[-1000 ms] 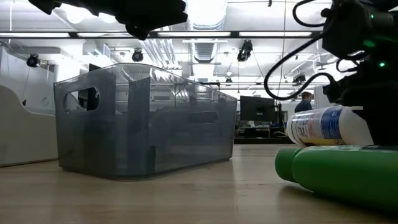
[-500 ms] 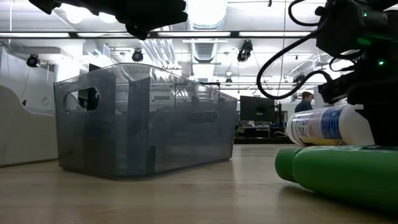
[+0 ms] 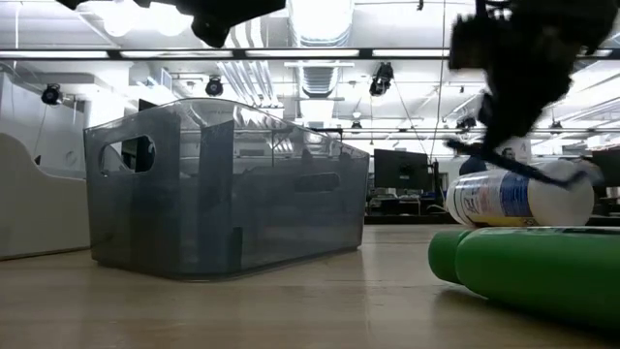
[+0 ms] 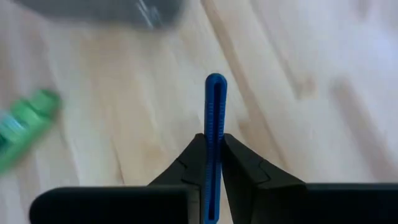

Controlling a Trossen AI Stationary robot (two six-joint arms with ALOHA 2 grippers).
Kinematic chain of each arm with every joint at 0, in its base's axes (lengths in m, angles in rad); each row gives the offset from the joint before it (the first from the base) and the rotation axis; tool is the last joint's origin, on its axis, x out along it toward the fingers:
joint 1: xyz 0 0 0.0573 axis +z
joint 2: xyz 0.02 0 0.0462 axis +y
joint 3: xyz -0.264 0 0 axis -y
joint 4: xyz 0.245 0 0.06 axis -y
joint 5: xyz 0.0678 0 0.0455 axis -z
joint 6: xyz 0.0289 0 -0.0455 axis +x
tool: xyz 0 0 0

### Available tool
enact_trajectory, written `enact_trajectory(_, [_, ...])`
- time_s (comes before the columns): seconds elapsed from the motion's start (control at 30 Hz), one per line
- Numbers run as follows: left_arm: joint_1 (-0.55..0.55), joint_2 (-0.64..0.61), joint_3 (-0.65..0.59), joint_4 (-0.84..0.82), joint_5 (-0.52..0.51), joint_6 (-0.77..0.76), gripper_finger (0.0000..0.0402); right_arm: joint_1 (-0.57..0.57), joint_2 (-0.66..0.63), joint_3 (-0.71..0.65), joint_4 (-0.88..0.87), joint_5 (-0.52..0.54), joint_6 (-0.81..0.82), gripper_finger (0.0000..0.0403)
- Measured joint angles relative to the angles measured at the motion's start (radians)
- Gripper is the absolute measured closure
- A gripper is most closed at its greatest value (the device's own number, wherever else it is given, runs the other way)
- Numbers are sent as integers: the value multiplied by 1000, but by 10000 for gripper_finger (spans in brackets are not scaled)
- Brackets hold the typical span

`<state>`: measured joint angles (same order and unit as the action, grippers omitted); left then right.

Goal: Pick & Place Travel size toiletries
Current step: Put the blue razor into the gray bin

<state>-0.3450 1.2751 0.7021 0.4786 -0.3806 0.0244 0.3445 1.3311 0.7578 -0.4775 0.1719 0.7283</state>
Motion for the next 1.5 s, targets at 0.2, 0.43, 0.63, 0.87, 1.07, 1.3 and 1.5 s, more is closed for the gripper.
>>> enact_trajectory(0.2, [0, 3, 1, 29, 18, -33, 225, 0, -84, 0, 301, 186, -224, 377])
enact_trajectory(0.43, [3, 42, 0, 162, 22, -45, 225, -1, -96, -1, 691, 196, -521, 375])
enact_trajectory(0.63, [10, 140, 6, 339, 22, -48, 225, -1, -66, -1, 870, 194, -644, 374])
enact_trajectory(0.87, [38, 250, 73, 365, 20, -47, 225, -5, -55, -2, 928, 163, -656, 374])
enact_trajectory(1.07, [60, 344, 163, 366, 20, -41, 225, -5, -55, 0, 950, 141, -671, 374])
enact_trajectory(1.3, [67, 411, 239, 367, 20, -23, 225, -5, -55, 1, 964, 138, -690, 374])
enact_trajectory(1.5, [71, 411, 242, 340, 20, -26, 248, -5, -55, 1, 963, 138, -705, 374])
